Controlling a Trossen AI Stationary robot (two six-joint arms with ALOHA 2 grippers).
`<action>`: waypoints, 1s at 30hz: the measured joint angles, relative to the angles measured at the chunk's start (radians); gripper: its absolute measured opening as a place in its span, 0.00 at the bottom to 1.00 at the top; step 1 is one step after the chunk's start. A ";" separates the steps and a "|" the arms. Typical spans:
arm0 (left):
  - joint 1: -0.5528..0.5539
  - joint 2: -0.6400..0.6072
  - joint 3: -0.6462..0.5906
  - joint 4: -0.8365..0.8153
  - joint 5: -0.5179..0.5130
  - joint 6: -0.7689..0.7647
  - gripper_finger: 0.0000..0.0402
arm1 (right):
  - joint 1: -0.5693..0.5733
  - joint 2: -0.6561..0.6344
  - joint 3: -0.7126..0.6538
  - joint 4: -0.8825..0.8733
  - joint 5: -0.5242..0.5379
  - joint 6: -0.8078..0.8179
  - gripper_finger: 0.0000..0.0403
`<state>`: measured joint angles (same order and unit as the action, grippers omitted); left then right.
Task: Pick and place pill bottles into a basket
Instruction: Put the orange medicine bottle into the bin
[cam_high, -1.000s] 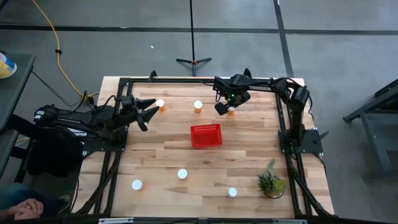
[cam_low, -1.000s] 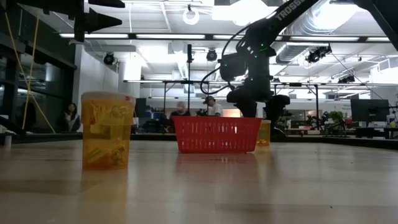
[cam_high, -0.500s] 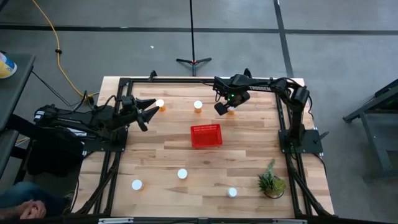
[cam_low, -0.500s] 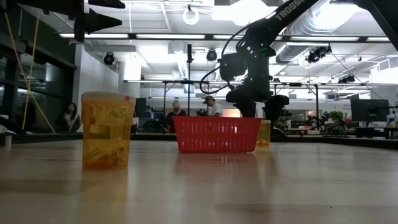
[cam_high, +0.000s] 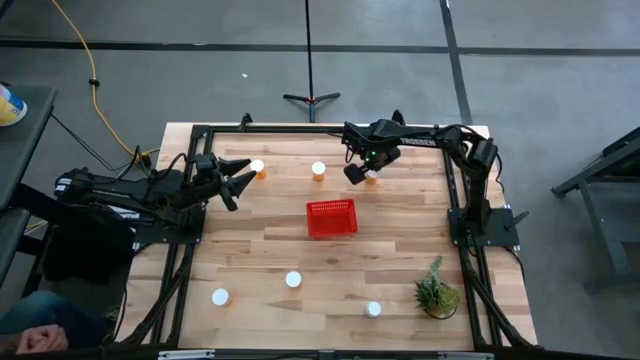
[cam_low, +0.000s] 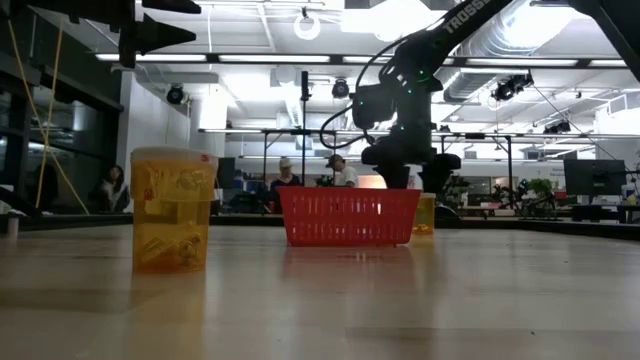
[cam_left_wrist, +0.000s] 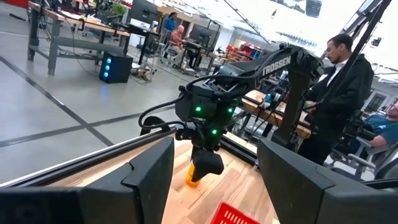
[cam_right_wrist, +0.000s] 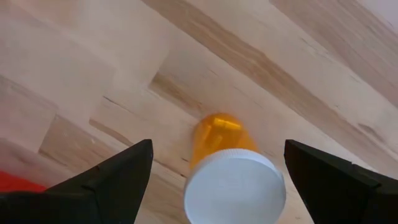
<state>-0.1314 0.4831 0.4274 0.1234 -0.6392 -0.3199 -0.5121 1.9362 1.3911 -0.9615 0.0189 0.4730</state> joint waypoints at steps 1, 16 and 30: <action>0.000 0.000 0.000 0.000 0.000 0.000 0.66 | 0.000 0.000 0.000 0.001 0.000 -0.008 0.88; 0.000 0.000 0.000 -0.021 0.000 0.000 0.66 | 0.000 0.014 0.000 -0.019 -0.014 -0.166 0.88; 0.000 0.000 0.000 -0.018 -0.001 -0.003 0.66 | 0.000 0.031 0.000 -0.036 -0.002 -0.186 0.80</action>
<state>-0.1312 0.4831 0.4274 0.1055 -0.6399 -0.3229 -0.5121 1.9675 1.3907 -0.9978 0.0170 0.2867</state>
